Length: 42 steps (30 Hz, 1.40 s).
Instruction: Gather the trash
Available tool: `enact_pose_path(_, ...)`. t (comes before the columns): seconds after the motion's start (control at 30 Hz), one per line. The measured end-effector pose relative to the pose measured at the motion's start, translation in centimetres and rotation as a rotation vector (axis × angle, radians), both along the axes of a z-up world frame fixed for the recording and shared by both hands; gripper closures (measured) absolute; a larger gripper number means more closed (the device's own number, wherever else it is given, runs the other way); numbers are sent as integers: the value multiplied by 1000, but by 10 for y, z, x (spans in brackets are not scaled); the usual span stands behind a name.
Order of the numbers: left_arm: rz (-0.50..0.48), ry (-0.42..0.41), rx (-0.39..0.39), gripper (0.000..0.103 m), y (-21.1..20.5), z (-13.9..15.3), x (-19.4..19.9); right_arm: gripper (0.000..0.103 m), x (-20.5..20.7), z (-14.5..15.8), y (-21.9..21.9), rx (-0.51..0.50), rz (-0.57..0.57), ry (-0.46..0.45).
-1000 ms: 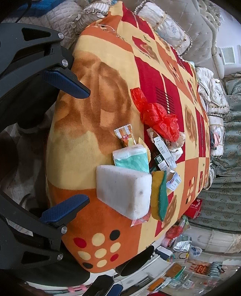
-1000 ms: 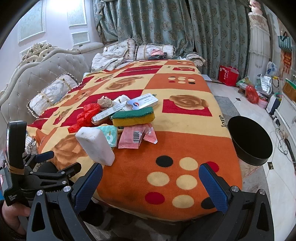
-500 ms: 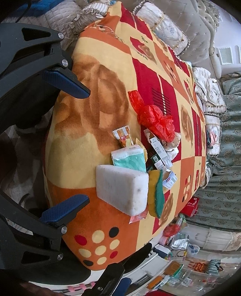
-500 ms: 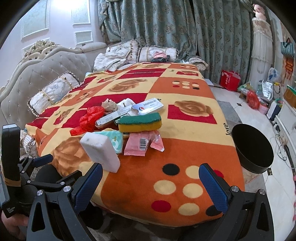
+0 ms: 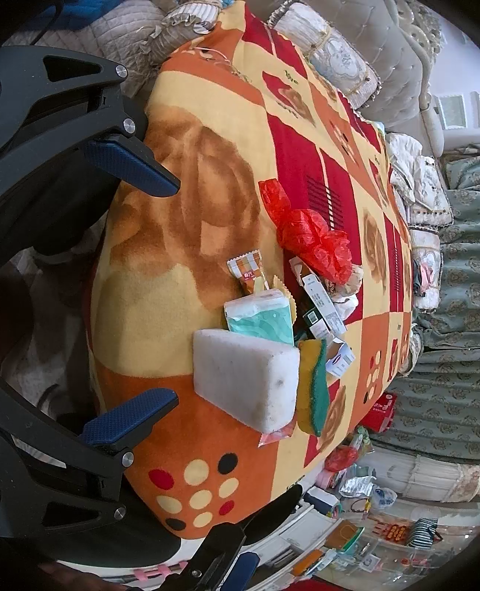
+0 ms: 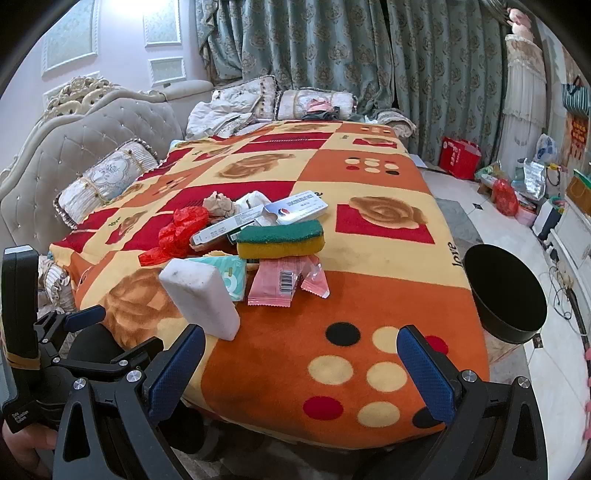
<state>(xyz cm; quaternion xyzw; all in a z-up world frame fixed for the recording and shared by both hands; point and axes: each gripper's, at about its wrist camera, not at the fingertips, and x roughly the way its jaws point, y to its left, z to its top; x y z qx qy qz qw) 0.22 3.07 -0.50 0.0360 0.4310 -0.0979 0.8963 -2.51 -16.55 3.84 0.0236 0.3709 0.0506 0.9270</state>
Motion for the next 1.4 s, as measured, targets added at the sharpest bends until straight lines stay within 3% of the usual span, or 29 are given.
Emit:
enact_pose_path(1.03, -5, -19, -13, 0, 1, 6, -1, 0, 2, -4, 2, 5, 3, 4)
enact_pose_path(1.4, 6, -15, 17, 0, 0, 0, 1, 0, 2, -8, 1, 17, 5, 15)
